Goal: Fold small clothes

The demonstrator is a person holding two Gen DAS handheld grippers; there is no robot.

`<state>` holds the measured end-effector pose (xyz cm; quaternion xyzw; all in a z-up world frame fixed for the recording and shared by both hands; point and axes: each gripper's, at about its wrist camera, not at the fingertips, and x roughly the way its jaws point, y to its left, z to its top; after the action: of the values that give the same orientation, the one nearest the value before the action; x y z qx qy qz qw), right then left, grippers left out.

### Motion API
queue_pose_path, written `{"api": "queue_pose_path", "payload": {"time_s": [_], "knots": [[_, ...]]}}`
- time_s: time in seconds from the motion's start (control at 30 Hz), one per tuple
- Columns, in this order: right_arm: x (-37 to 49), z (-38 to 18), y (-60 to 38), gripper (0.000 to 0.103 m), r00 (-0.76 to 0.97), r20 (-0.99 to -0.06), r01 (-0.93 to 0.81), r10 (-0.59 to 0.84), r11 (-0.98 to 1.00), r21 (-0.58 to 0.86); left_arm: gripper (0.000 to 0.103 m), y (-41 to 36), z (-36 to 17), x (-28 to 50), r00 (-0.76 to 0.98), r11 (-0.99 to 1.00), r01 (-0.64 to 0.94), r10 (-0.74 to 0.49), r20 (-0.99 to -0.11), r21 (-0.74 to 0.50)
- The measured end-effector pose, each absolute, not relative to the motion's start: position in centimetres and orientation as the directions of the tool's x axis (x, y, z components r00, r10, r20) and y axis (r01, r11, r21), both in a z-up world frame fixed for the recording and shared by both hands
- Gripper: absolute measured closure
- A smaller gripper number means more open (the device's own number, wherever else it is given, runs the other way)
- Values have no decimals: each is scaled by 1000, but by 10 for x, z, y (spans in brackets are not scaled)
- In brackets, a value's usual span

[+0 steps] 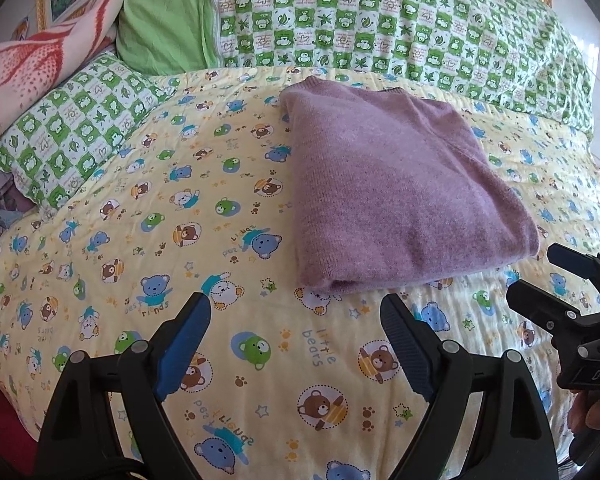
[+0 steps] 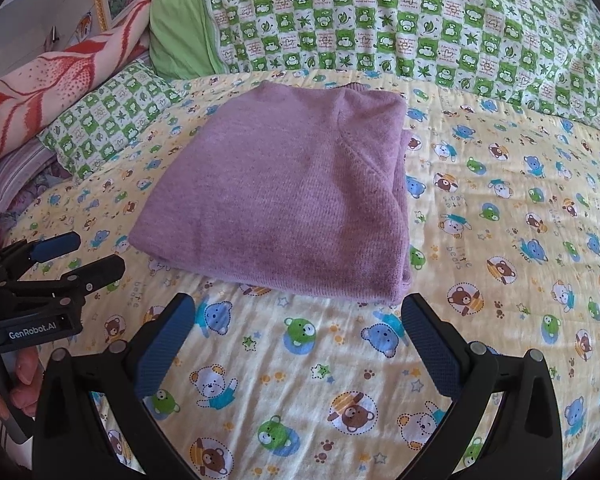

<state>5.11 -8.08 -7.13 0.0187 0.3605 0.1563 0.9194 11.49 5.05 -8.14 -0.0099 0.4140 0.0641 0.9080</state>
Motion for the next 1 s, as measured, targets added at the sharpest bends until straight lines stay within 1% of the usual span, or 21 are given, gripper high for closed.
{"api": "queue_pose_path", "payload": {"time_s": [1.0], "knots": [[51,-65,-81,0,705,-644,-261,296,953,152,15,47,-77,115,650,992,-124,110,-752,38]]}}
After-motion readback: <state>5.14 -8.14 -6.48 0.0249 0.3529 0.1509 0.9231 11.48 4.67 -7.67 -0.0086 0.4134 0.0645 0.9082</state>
